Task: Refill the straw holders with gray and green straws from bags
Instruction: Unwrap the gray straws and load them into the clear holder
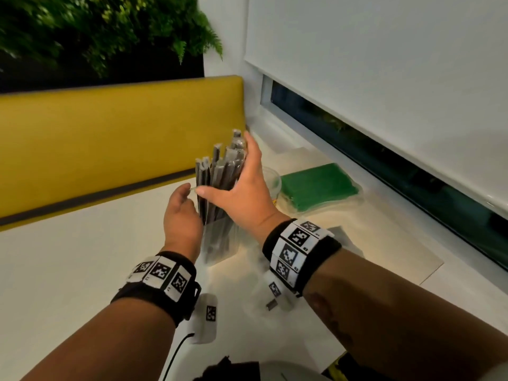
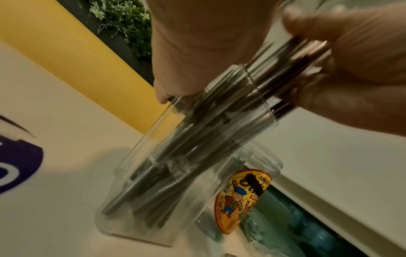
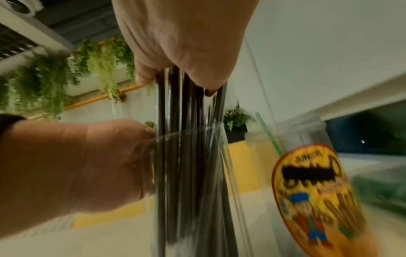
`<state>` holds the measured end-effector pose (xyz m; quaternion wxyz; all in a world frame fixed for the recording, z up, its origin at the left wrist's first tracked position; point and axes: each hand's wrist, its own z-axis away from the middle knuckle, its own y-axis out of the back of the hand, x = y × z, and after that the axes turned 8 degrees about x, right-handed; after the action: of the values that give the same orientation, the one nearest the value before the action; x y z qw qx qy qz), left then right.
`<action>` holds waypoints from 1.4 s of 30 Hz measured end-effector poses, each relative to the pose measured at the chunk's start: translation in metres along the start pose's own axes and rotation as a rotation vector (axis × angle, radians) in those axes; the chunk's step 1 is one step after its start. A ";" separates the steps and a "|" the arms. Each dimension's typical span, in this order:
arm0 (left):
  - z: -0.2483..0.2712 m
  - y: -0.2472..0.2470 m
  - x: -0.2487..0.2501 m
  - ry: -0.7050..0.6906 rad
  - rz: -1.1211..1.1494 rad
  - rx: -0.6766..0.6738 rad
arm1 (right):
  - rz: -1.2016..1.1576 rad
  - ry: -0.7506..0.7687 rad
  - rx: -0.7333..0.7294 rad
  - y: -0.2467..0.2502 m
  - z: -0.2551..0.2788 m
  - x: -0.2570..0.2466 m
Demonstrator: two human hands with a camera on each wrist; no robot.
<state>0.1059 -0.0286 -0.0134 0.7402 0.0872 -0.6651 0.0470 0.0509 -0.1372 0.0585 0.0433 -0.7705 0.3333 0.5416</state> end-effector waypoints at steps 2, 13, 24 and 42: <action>0.002 0.000 -0.001 -0.010 0.000 0.008 | 0.104 0.256 0.081 0.005 -0.004 -0.013; -0.005 0.001 -0.008 -0.085 0.027 -0.009 | 0.734 0.407 -0.645 -0.004 -0.017 -0.004; 0.086 -0.010 0.066 -1.186 -0.045 -0.011 | 0.566 -0.012 -0.623 0.128 0.032 -0.002; 0.093 -0.095 -0.053 -0.623 -1.057 -0.954 | 0.978 -0.129 -0.519 0.125 0.134 0.120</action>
<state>0.0264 -0.1372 -0.0629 0.4009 0.0739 -0.6608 -0.6302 -0.1038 -0.2327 -0.0636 -0.3839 -0.4766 0.5045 0.6091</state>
